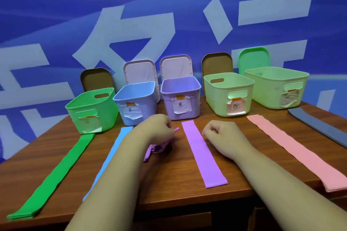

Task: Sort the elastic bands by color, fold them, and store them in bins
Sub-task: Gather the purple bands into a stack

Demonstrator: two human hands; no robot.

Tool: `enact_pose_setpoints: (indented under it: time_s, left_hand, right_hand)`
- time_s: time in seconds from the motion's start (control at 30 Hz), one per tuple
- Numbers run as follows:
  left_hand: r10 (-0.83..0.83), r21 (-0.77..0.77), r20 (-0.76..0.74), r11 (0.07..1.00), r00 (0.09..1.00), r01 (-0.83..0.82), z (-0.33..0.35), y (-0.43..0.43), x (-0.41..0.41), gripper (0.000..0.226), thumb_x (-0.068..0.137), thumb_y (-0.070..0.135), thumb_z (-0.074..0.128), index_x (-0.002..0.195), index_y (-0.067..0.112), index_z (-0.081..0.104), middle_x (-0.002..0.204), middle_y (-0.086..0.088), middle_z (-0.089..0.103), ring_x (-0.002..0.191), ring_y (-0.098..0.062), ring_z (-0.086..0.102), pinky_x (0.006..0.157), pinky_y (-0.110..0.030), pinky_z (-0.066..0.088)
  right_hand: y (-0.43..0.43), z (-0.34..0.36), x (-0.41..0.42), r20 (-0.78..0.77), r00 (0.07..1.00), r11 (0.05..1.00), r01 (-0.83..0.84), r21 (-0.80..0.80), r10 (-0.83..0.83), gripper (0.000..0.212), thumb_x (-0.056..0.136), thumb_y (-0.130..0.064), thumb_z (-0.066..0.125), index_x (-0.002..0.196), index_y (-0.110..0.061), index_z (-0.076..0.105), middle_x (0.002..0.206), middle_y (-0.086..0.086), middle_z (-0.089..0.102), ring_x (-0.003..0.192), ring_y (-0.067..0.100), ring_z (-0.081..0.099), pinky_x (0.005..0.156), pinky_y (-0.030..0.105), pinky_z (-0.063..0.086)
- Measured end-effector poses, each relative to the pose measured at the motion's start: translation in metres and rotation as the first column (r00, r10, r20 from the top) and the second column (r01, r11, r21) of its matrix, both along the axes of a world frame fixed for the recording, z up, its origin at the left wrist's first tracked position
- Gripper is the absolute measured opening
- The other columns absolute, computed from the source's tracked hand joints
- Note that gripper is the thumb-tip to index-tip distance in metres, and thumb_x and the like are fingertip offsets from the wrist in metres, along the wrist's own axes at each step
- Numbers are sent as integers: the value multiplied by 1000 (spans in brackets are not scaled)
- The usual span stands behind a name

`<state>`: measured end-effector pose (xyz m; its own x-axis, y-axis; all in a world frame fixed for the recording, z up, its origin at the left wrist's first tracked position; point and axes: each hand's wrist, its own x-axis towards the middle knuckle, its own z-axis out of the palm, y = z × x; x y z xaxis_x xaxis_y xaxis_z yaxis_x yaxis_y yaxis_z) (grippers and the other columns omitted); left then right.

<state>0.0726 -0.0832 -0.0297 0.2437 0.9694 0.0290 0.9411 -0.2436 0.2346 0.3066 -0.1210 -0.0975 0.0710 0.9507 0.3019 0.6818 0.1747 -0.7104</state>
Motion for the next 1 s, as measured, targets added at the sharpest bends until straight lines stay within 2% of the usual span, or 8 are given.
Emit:
enact_pose_setpoints:
  time_s: [0.13,0.2,0.47,0.53,0.67,0.73,0.9,1.0]
  left_hand:
    - [2,251,183,967,983,-49,27,1,-3,10,93,28,65,87,24,71,90,6,71,90,-21,64,69,-33,47]
    - [-23,372,276,924,961,-85,46,-3,-2,16,93,19,59,94,26,73,92,5,71,89,-20,65,67,-30,46]
    - [-204,593,520,785,830,-178,111,-31,6,24,93,11,60,100,24,79,91,16,73,77,17,58,65,2,35]
    - [-253,591,575,786,778,-181,120,-39,10,23,92,14,62,99,26,80,91,17,75,81,12,62,68,-1,40]
    - [-334,597,637,784,695,-170,136,-49,20,20,92,18,65,97,30,80,91,17,76,83,1,66,71,-12,47]
    - [-355,605,643,779,679,-165,143,-51,25,20,91,20,65,96,32,80,90,16,75,82,-1,65,70,-16,48]
    - [-389,605,653,784,650,-139,155,-49,32,20,88,22,65,94,34,81,90,15,76,89,-7,70,78,-29,56]
    - [-408,595,678,793,612,-131,159,-47,34,20,88,22,66,96,32,81,92,15,78,91,-8,71,78,-31,57]
  right_hand:
    - [-2,-1,0,-13,999,999,-29,26,29,18,92,-32,61,81,-35,74,78,-11,72,74,7,65,71,36,55]
    - [-3,-1,1,-16,999,999,-38,30,39,18,92,-31,61,80,-35,74,78,-12,72,74,6,65,72,35,55]
    - [-10,0,1,-49,995,990,-85,114,92,9,95,-36,65,88,-35,70,73,-8,65,65,7,57,68,37,53]
    - [-11,1,0,-74,991,981,-96,171,110,8,93,-44,69,97,-37,67,79,-9,63,62,8,52,67,37,52]
    - [-21,5,-5,-93,984,968,-126,218,149,45,85,-68,61,122,-42,59,106,-16,57,67,13,55,71,34,55]
    - [-26,8,-8,-73,982,961,-154,231,175,50,86,-71,54,127,-42,59,111,-20,56,78,12,59,77,29,54]
    - [-35,21,-18,-143,958,938,-199,285,247,24,99,-54,55,113,-38,67,110,-21,68,104,3,64,85,18,49]
    - [-44,31,-24,-295,899,932,-248,264,323,13,104,-38,60,108,-31,71,101,-14,74,95,3,67,81,20,50]
